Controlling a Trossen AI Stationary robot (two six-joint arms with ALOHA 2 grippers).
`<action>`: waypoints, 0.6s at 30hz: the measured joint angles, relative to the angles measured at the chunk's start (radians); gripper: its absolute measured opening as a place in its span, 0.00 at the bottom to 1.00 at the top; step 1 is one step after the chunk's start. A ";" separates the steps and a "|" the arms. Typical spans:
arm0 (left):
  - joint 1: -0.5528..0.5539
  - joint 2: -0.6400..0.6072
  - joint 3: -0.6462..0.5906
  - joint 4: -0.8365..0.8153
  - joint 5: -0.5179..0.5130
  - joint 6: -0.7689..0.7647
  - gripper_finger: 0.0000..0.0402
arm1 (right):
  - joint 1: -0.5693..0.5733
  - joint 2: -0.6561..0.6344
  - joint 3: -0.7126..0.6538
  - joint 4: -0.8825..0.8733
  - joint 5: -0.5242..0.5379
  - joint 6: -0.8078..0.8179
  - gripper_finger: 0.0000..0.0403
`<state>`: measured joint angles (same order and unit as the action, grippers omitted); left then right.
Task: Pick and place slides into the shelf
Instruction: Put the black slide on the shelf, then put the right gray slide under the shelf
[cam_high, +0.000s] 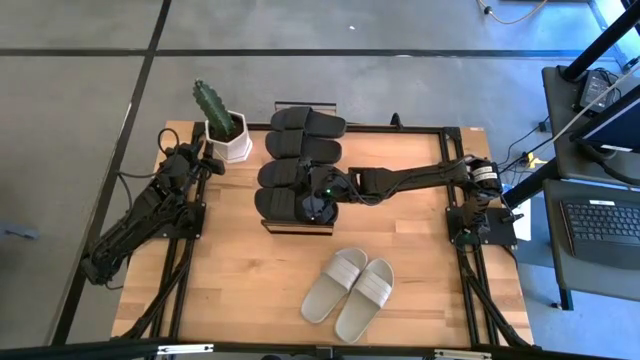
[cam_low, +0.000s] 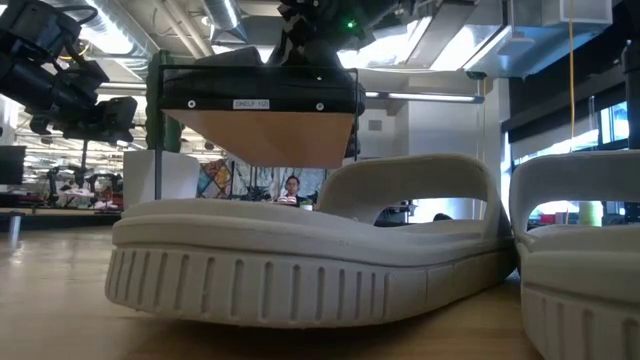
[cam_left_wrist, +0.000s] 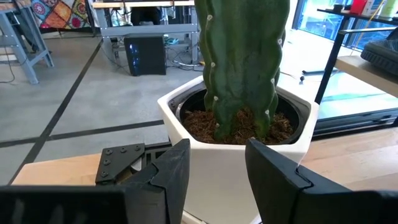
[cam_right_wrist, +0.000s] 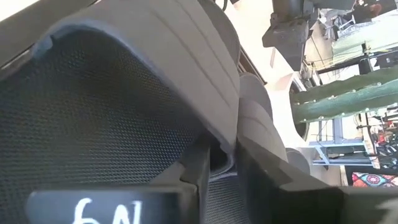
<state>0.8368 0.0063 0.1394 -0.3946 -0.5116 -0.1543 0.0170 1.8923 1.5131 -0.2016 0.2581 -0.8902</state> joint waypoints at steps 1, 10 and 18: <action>0.000 0.000 0.000 0.000 0.000 0.000 0.37 | 0.000 0.000 0.000 0.000 0.000 0.000 0.19; 0.000 0.000 0.000 0.000 0.000 0.000 0.37 | 0.001 0.000 0.007 -0.022 0.003 -0.005 0.25; 0.000 0.000 0.000 0.000 0.000 0.000 0.37 | 0.001 0.006 0.096 -0.182 0.006 0.035 0.44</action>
<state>0.8367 0.0063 0.1394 -0.3946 -0.5117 -0.1543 0.0181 1.8980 1.6090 -0.3834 0.2646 -0.8548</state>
